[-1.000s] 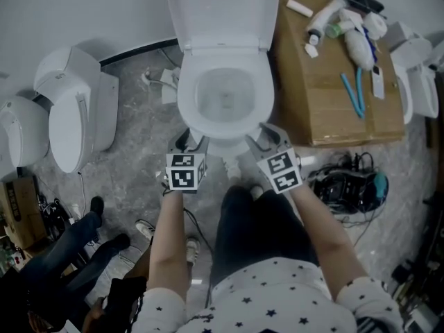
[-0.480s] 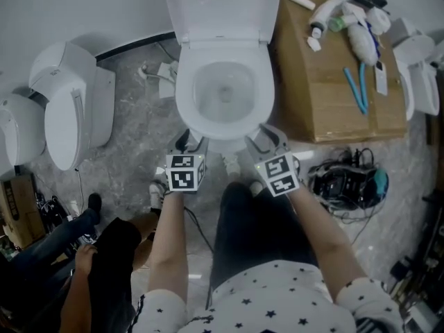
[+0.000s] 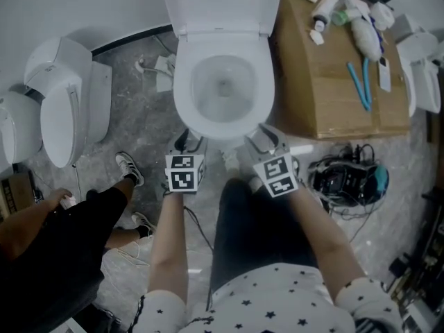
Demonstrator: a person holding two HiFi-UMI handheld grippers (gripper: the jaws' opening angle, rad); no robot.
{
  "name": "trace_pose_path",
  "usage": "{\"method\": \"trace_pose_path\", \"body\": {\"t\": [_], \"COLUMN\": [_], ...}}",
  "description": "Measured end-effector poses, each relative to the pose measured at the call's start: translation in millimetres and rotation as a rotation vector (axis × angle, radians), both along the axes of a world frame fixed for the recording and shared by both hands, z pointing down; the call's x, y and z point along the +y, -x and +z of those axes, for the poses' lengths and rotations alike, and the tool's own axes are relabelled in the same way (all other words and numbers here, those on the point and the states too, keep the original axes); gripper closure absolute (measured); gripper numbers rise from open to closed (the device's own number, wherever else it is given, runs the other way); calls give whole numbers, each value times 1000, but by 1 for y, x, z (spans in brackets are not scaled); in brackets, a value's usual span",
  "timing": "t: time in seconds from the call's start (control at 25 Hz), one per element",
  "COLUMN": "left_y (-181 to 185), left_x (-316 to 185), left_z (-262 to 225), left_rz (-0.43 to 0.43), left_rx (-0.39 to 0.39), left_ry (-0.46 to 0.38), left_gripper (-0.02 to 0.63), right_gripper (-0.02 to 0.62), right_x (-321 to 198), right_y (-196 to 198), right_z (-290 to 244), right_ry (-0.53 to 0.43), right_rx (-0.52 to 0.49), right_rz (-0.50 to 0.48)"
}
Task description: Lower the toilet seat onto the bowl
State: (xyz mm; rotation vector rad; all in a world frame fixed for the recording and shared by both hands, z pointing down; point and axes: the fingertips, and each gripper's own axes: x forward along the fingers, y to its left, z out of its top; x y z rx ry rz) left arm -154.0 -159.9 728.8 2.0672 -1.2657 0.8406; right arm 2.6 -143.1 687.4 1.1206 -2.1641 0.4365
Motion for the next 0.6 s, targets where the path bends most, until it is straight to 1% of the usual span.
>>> {"method": "trace_pose_path", "body": {"t": [0.6], "left_y": [4], "left_x": [20], "left_z": [40], "left_rz": [5], "left_rx": [-53], "left_ry": [57], "left_gripper": [388], "right_gripper": [407], "right_x": [16], "right_y": [1], "right_z": [36], "right_ry": [40], "right_rx": [12], "right_rz": [5]}}
